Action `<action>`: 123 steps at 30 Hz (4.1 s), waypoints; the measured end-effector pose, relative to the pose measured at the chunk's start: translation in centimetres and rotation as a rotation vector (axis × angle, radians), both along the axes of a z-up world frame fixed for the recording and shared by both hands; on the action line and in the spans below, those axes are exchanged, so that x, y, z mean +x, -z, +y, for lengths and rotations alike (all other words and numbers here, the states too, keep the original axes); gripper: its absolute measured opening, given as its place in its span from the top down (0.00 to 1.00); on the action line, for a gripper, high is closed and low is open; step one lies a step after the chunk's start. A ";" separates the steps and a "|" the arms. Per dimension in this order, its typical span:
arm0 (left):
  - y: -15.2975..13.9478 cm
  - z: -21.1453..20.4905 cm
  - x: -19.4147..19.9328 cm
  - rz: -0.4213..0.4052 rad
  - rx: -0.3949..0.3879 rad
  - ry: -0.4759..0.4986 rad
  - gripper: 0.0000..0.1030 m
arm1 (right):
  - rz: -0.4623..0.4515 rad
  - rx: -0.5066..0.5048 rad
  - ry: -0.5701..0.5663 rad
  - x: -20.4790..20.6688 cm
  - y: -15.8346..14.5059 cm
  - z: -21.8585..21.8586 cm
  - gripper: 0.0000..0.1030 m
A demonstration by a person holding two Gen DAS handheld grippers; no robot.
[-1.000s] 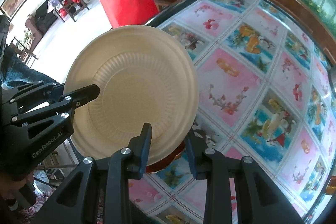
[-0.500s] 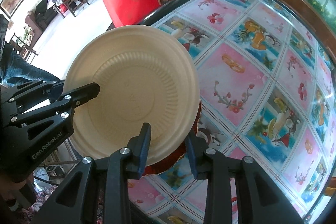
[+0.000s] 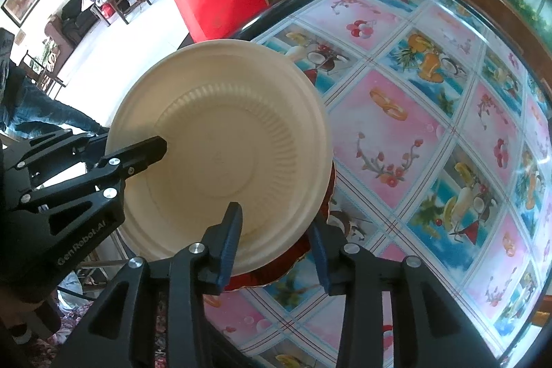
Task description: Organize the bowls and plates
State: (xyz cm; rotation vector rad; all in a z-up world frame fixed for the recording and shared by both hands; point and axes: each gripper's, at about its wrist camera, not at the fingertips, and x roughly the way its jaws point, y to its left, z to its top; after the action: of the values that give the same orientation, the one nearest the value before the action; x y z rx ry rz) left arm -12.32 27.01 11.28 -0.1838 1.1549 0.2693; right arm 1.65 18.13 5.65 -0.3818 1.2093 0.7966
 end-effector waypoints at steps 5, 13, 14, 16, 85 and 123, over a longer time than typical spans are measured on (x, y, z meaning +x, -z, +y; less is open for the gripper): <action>0.0 0.0 0.0 -0.001 -0.002 -0.002 0.81 | -0.018 0.010 0.005 0.2 -0.7 -0.2 0.58; -0.2 0.3 -0.4 -0.018 -0.025 -0.010 0.75 | -0.023 0.013 0.026 0.7 -0.8 -0.8 0.55; -0.3 0.2 -0.4 -0.022 -0.034 -0.010 0.71 | -0.021 0.011 0.028 0.7 -0.7 -0.8 0.54; -0.3 0.2 -0.5 -0.026 -0.041 -0.006 0.64 | -0.016 0.009 0.032 0.7 -0.5 -0.9 0.54; -4.3 -5.1 -2.9 -0.187 0.140 0.086 0.37 | -0.087 0.078 0.147 -2.5 -1.1 -5.6 0.24; -3.0 -4.3 -3.3 -0.156 0.061 0.068 0.37 | -0.059 0.049 0.113 -2.5 -0.3 -4.7 0.24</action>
State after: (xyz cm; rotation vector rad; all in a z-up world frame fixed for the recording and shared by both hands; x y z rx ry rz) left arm -15.64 22.75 14.24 -0.1090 0.9951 0.2257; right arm -0.86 13.43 5.94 -0.2925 1.1439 0.7108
